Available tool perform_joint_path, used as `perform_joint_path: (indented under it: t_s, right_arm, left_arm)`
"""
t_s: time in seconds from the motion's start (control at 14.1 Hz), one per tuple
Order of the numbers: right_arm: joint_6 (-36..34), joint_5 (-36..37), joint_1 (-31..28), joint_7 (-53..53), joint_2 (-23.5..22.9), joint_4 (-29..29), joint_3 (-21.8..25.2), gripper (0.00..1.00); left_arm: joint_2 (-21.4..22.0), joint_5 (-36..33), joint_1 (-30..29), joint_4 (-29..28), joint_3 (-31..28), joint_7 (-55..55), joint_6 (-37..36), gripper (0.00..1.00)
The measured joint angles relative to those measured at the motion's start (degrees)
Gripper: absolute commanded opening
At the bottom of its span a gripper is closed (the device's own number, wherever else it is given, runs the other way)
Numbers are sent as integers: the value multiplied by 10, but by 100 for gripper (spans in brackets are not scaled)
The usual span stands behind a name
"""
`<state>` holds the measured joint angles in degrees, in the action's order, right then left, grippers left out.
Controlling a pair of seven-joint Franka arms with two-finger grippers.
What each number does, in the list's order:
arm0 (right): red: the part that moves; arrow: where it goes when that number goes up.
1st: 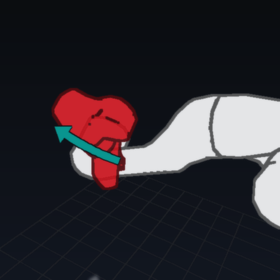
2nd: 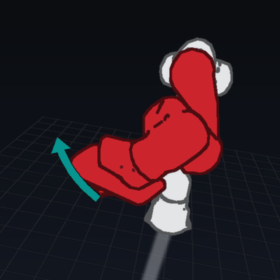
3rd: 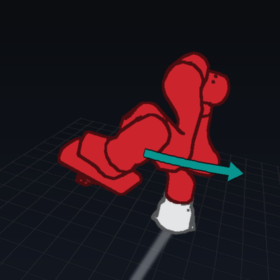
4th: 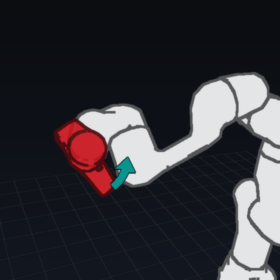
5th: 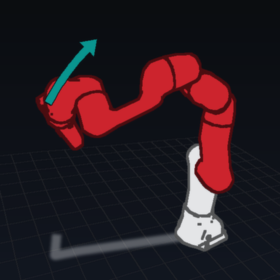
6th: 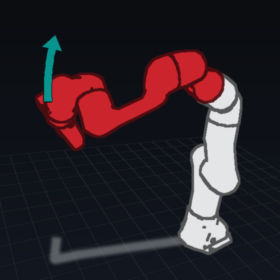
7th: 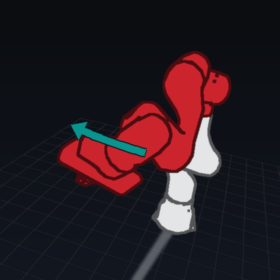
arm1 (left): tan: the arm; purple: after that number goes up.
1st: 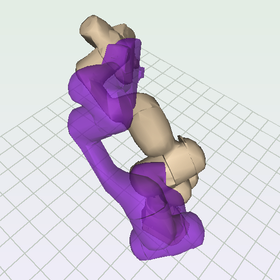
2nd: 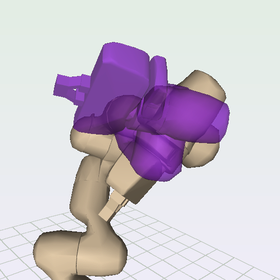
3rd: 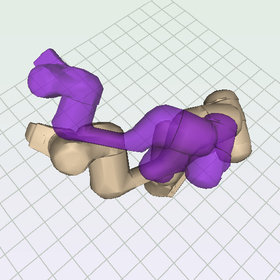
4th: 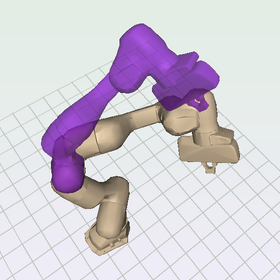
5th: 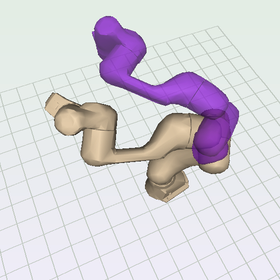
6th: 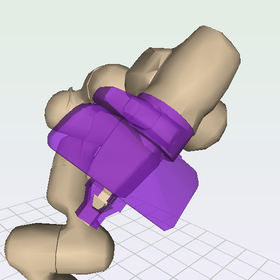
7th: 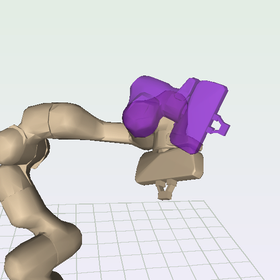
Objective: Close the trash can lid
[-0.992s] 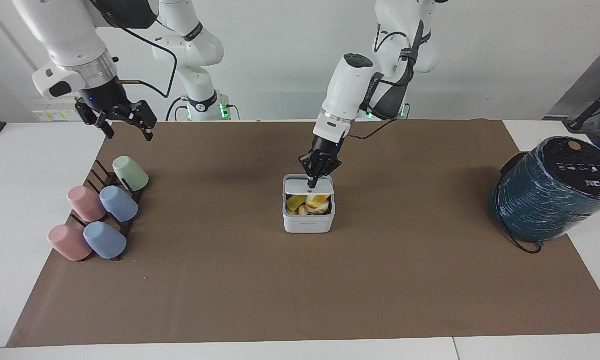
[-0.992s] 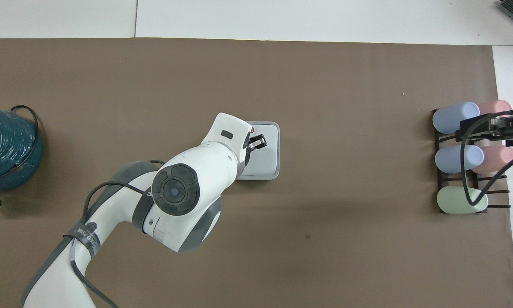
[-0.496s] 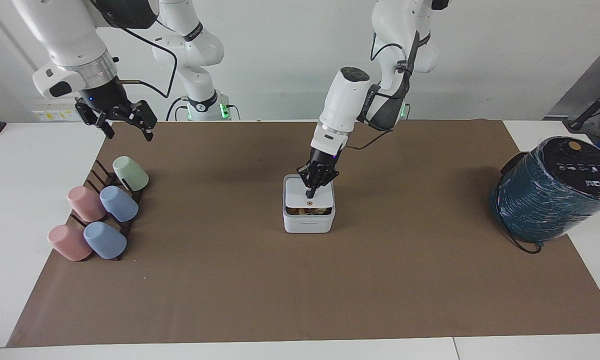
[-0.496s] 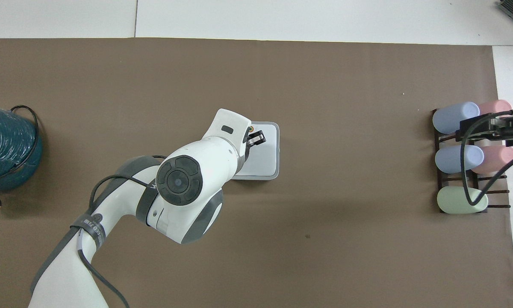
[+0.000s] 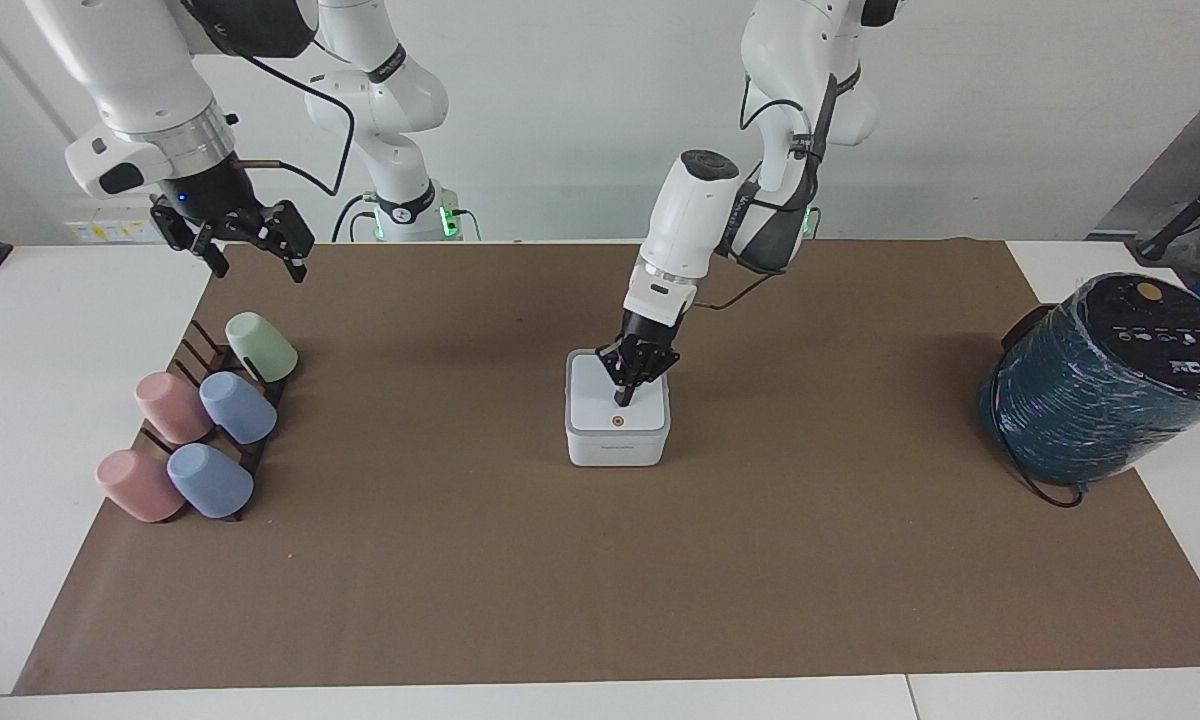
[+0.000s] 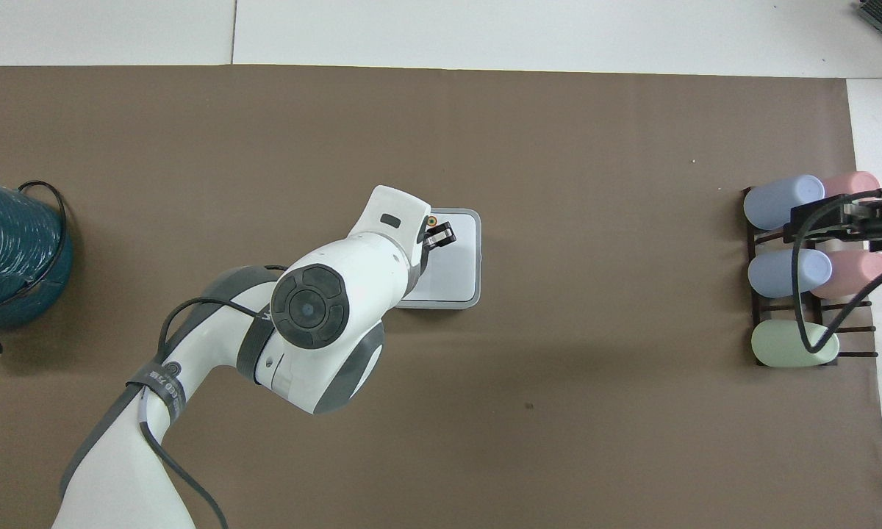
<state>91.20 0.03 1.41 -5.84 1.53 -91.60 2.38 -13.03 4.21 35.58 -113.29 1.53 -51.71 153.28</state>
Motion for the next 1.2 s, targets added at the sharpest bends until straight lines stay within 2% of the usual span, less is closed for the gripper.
perform_joint_path:
  t_s: [0.71,1.2]
  right_arm:
    - [0,0,0,0,0,0,0,100]
    - [0,0,0,0,0,0,0,100]
  left_arm:
    - [-5,0,0,7,0,0,-8,0]
    - [-4,0,-20,99,-5,14,-179,0]
